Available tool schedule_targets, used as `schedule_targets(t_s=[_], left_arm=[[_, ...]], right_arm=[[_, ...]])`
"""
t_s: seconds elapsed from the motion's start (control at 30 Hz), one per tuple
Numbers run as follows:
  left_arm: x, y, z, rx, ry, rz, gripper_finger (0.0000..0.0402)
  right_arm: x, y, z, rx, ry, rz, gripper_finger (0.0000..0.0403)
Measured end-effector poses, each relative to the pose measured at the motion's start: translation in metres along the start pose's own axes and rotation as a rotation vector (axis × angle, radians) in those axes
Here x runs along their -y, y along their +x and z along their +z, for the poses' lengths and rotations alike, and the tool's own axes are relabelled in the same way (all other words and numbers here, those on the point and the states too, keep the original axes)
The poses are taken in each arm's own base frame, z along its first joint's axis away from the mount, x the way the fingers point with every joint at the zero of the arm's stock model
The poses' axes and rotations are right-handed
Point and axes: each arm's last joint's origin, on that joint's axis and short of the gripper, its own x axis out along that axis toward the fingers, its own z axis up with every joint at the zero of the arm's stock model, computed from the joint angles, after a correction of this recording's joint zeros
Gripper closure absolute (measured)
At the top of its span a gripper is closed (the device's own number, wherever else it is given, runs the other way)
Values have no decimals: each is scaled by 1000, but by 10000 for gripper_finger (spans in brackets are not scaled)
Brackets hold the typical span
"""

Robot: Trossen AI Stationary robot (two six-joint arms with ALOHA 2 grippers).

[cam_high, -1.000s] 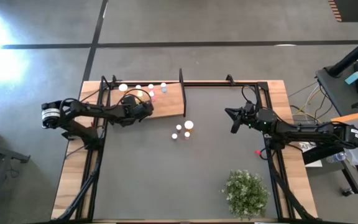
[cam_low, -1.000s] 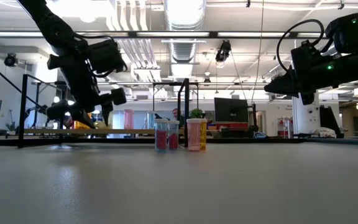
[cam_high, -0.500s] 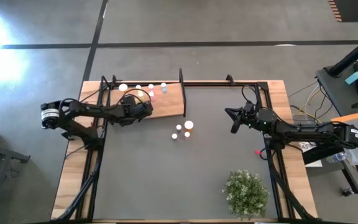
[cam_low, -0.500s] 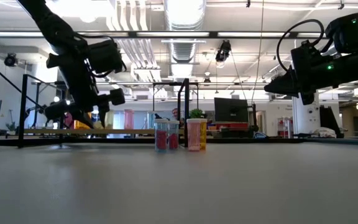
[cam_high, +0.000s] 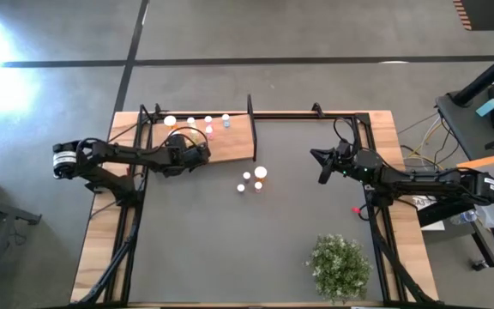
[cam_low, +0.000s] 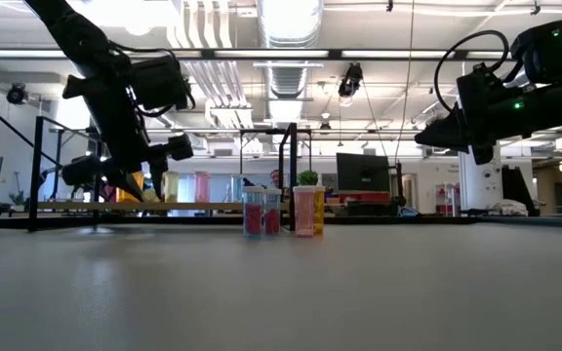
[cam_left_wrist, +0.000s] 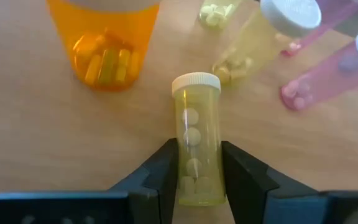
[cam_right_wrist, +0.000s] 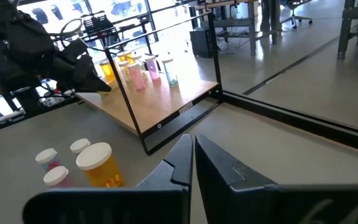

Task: Pick and place medicine bottles onto shelf by color
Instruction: Put the yellow pill bottle on the shelf aligned with the other yellow pill bottle

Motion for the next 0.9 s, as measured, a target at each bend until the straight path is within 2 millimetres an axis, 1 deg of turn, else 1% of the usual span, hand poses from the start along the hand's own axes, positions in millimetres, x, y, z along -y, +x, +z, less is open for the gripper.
schedule_targets(t_s=[0.23,0.47,0.7,0.8,0.9], left_arm=[[-2,-12,-10,-52,26,-30,307],[-1,-26,-26,-97,98,-88,307],[0,-28,-27,-84,98,-99,305],[0,-28,-26,-78,100,-96,291],[0,-28,-26,-68,98,-99,267]], right_arm=[[0,0,0,0,0,0,394],[0,0,0,0,0,0,394],[0,0,0,0,0,0,394],[0,0,0,0,0,-1,394],[0,0,0,0,0,0,394]])
